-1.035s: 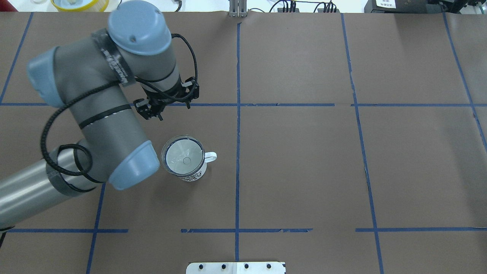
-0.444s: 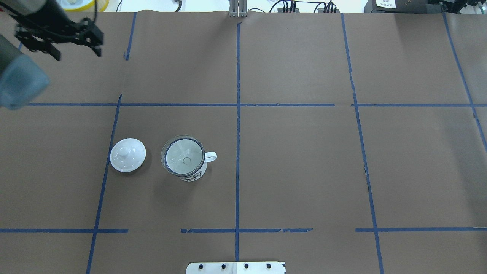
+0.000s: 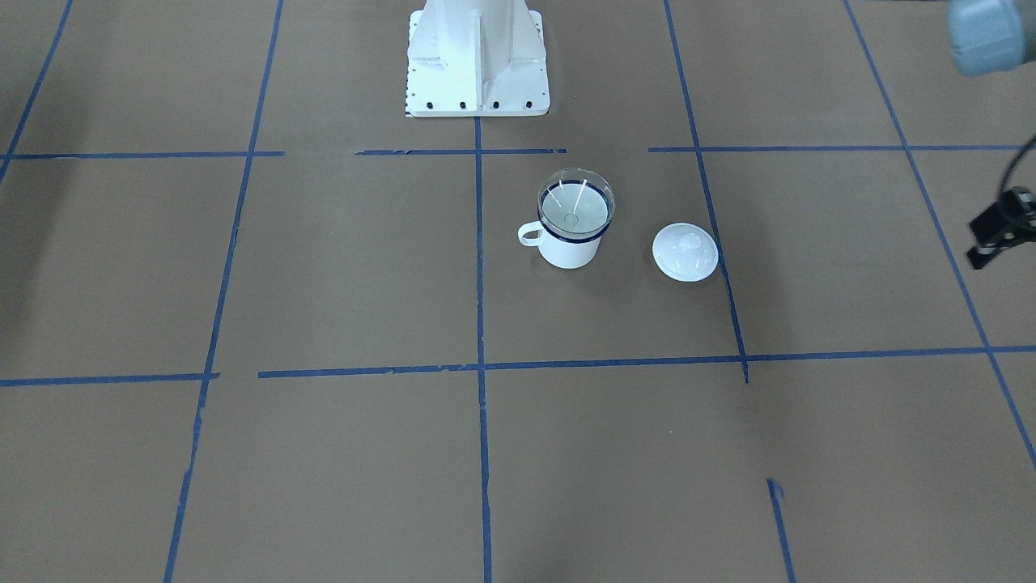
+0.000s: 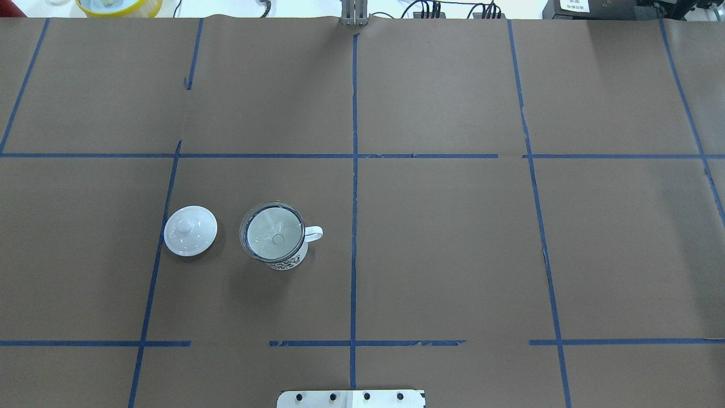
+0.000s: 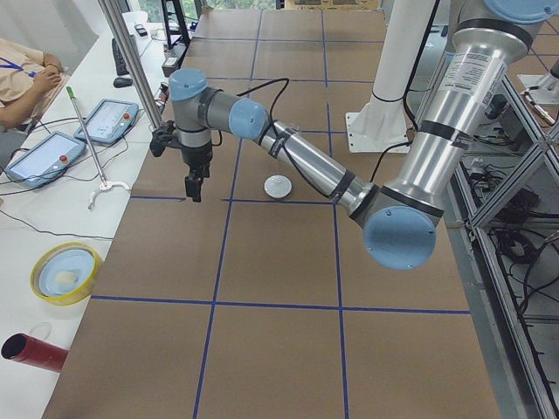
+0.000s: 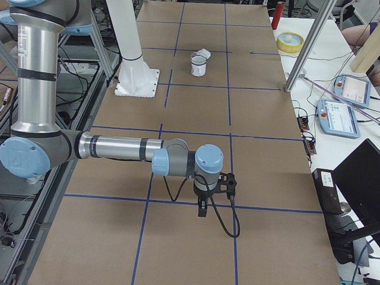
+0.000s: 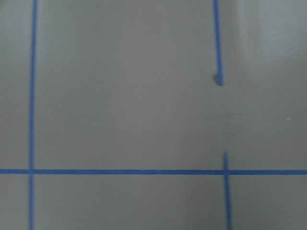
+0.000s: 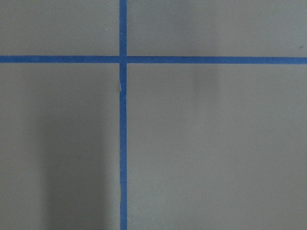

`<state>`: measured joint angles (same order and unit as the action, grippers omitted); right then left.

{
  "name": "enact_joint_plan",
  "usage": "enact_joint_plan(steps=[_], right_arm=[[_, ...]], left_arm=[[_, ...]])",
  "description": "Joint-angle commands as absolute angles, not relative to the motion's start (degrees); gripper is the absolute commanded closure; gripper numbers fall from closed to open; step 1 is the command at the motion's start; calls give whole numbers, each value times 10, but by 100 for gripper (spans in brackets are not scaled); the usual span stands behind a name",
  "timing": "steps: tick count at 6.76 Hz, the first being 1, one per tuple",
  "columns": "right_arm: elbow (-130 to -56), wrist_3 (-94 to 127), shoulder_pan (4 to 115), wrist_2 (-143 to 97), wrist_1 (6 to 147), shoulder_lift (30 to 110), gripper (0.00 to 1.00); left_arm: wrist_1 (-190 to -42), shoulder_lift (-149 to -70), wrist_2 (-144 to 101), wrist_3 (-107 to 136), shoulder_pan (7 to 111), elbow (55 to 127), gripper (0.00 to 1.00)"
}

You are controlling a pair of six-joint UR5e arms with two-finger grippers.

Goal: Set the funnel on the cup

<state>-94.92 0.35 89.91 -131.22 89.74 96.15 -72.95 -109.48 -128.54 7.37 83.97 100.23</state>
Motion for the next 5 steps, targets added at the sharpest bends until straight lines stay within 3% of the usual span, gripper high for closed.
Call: enact_joint_plan(steps=[1,3,5], right_arm=[[-949,4,899,-1312,897,962,0],[-949,4,899,-1312,897,962,0],[-949,4,899,-1312,897,962,0]], left_arm=[[-768,-1072,-1287,-67,915,867,0],[-914,-1008,-1287,-65,949,819,0],[-919,-1005,-1288,-68,966,821,0]])
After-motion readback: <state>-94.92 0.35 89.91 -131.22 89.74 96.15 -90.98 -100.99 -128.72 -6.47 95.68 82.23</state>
